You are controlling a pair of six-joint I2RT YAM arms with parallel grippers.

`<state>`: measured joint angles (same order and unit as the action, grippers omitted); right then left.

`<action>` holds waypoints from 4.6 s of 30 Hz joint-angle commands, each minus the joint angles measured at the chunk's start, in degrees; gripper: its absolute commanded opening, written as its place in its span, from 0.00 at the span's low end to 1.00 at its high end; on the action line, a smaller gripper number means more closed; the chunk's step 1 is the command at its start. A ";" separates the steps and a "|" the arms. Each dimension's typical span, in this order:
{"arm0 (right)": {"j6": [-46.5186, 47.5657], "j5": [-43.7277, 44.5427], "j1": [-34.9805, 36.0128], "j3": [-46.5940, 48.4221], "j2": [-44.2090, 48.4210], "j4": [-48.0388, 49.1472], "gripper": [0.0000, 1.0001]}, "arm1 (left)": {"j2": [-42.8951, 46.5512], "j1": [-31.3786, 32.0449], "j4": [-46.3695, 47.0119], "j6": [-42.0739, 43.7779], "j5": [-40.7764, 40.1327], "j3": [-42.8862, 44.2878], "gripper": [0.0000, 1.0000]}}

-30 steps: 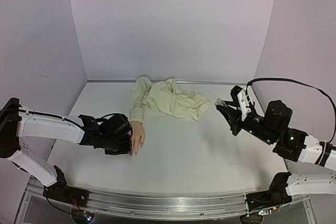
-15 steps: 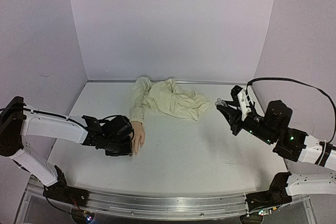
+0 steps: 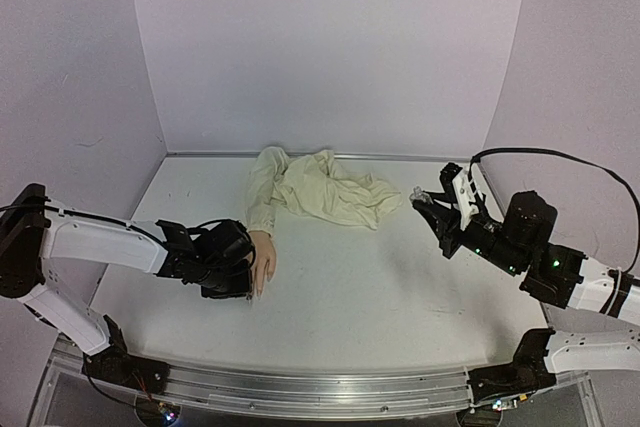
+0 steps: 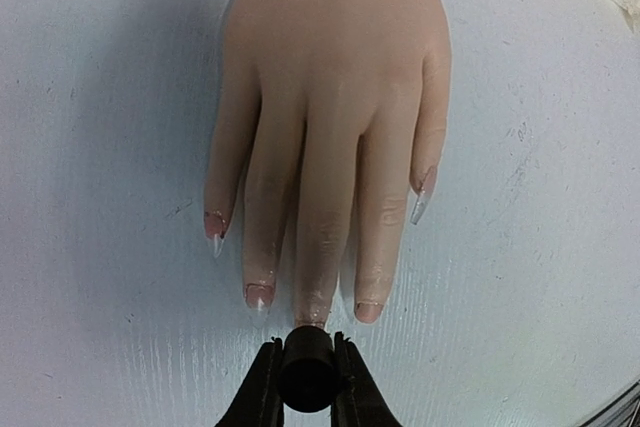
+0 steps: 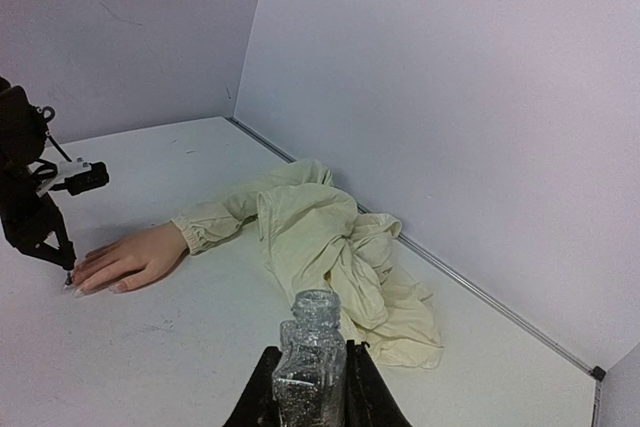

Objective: Paint the nails

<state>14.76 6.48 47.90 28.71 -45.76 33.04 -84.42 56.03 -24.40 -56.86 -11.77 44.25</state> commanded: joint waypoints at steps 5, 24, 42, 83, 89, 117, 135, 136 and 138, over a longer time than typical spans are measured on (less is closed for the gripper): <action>-0.88 -0.37 -0.24 0.21 0.89 4.67 0.00 | 0.31 -0.15 1.57 -0.22 0.65 0.51 0.00; -0.88 -0.44 -0.21 0.12 0.98 4.69 0.00 | 0.43 -0.13 1.89 -0.97 1.05 -0.54 0.00; -0.88 -0.50 -0.24 0.12 0.89 4.75 0.00 | 1.02 -0.13 2.04 -0.57 0.87 -0.66 0.00; -17.59 -23.91 0.13 6.16 -15.58 19.05 0.00 | 22.59 -2.43 2.81 32.87 16.87 17.40 0.00; -21.27 -26.36 3.13 6.30 -20.99 27.56 0.00 | 19.74 -3.12 4.64 35.21 24.69 23.29 0.00; -21.80 -30.22 8.43 14.33 -37.80 39.59 0.00 | 15.59 -3.16 9.20 33.66 32.25 27.38 0.00; -21.54 -29.80 8.50 14.91 -37.74 40.00 0.00 | 14.04 -3.12 10.91 32.43 34.51 26.60 0.00; -21.53 -29.65 8.52 14.89 -37.74 39.99 0.00 | 14.18 -3.12 10.87 32.43 34.53 26.60 0.00; -21.37 -29.43 8.48 14.80 -37.74 39.95 0.00 | 14.15 -3.12 10.87 32.34 34.60 26.43 0.00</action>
<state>-7.07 -22.90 56.03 41.10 -84.18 67.79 -70.67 53.17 -16.82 -24.08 21.54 68.62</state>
